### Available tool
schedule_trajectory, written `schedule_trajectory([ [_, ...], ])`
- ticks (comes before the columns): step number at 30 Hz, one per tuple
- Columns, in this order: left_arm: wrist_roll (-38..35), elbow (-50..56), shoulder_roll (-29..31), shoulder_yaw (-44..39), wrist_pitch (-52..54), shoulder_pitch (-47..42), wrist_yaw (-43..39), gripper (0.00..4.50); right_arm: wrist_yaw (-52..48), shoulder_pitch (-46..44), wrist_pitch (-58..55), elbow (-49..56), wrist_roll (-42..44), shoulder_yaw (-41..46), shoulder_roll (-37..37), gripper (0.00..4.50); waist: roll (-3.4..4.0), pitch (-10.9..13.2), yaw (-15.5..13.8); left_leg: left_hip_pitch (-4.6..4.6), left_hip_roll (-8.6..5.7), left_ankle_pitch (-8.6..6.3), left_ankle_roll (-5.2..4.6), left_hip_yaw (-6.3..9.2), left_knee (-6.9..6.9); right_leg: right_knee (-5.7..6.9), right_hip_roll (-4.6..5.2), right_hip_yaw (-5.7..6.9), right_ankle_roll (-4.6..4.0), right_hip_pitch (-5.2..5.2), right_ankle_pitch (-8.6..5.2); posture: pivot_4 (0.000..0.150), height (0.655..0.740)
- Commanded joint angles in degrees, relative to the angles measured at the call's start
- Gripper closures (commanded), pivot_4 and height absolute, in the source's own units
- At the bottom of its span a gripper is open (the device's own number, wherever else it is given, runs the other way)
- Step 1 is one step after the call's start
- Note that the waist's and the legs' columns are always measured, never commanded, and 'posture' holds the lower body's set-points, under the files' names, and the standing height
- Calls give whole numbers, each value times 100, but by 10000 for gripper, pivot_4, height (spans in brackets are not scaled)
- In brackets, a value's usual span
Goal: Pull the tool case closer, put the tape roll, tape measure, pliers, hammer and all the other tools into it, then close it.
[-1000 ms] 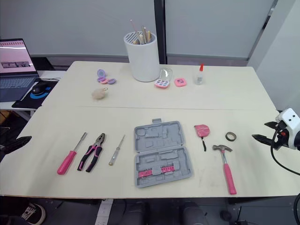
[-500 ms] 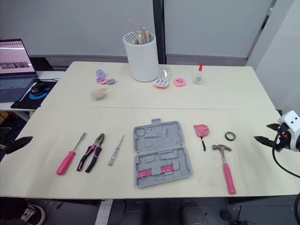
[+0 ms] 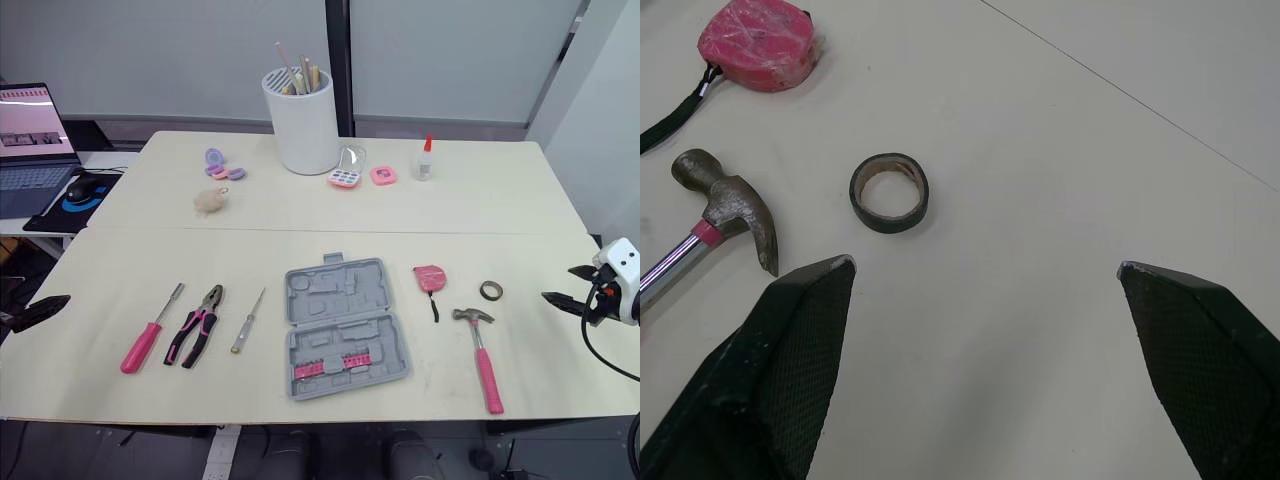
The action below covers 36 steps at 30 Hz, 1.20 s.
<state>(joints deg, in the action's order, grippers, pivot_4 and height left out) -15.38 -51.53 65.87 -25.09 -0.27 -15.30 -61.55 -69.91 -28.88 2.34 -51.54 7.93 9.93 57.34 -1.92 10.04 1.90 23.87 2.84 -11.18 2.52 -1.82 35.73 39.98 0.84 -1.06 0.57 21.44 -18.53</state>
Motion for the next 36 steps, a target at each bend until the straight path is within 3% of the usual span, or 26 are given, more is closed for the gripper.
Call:
schedule_trajectory([
  [1,-44,69,89,-83,-7,7,-10,0,-13,-97,175,58,-19,40,173,317,0,0,0,0,0,0,0,0,0,0,0,0,0,0,0,1500,7400],
  [7,-310,765,31,-133,539,186,-297,0,23,-265,274,300,-153,-143,116,317,0,0,5,0,1,0,0,0,0,2,0,-1,0,1,0,1500,7400],
  [11,-807,2466,-177,-188,1390,680,-522,0,40,-311,256,828,-356,-482,-55,317,1,0,-2,1,1,0,0,3,2,2,0,-1,0,0,0,1500,7400],
  [14,-1006,3857,-435,-21,1863,1012,-389,5969,242,-315,141,1533,-710,-881,-182,6289,1,0,-4,2,2,0,0,15,5,2,0,-6,0,-2,0,1500,7400],
  [19,-856,5216,-729,593,2212,1125,-92,21931,490,-292,-517,3103,-994,-1411,-574,22101,2,0,3,3,2,0,0,17,6,4,-4,-10,0,-1,0,1500,7400],
  [26,-334,6135,-1139,1715,2190,1057,297,44783,654,-237,-1401,4494,-1497,-2149,-1032,37916,2,0,-23,10,-3,0,0,24,11,2,-5,-10,0,-1,0,1500,7400],
  [30,-60,6202,-1371,2150,2143,978,468,45000,735,-202,-1554,4725,-1698,-2521,-1276,44836,1,0,-25,10,-4,0,0,27,12,2,-6,-10,0,-2,0,1500,7400],
  [36,347,6016,-1687,2652,1995,865,618,45000,869,-330,-1376,4614,-2195,-3055,-1487,44836,1,0,-21,10,-3,0,0,27,15,2,-13,-8,0,-2,0,1500,7400],
])
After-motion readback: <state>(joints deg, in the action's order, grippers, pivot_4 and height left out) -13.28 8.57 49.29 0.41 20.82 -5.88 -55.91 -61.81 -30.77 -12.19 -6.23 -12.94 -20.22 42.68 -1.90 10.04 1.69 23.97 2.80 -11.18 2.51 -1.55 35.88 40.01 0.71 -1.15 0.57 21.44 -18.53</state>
